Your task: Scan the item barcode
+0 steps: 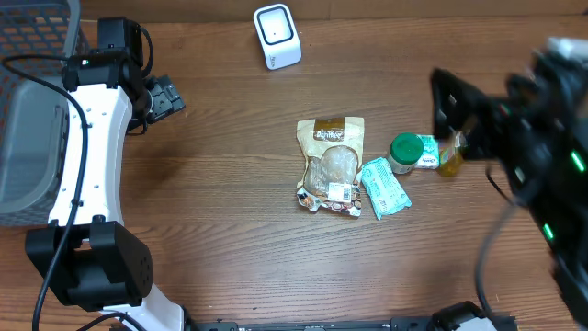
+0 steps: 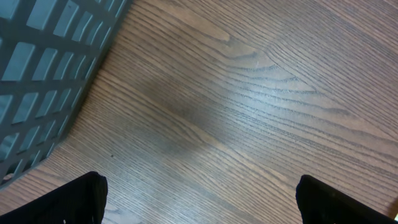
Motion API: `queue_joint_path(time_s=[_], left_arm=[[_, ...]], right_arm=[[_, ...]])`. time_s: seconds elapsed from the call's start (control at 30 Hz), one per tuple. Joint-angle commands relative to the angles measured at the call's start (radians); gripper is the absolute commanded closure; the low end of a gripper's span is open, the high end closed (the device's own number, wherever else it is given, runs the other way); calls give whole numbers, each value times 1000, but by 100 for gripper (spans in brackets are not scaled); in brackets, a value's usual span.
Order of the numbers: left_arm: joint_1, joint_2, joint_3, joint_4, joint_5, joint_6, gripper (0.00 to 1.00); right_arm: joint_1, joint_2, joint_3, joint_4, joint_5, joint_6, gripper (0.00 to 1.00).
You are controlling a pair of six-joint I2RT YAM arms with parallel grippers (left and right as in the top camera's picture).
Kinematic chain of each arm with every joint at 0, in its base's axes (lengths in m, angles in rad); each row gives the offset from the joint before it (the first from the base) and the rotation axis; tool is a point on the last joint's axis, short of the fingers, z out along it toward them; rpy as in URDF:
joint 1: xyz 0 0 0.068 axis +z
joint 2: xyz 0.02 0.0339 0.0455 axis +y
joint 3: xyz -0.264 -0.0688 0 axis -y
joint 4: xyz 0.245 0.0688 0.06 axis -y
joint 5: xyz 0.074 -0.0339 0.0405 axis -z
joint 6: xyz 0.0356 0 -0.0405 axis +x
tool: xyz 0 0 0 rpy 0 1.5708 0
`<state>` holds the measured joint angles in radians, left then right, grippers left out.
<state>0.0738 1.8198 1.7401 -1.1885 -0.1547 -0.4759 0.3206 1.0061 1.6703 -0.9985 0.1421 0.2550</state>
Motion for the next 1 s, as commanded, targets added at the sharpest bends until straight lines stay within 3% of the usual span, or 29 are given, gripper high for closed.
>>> queue_joint_path(time_s=[0.0,0.4,0.63,0.97], left_arm=[[-2,2,11,0,-10,-10,0],[-2,2,11,0,-10,-10,0],[-2,2,11,0,-10,-10,0],[-2,2,11,0,-9,-10,1]], right_arm=[[-2,-108,-116,-3,7,4,0],[-103,-450,-563,-60,7,4,0],[-140,-533,-625,-287,8,8,0],[-140,-650,-626,-287,7,7,0]])
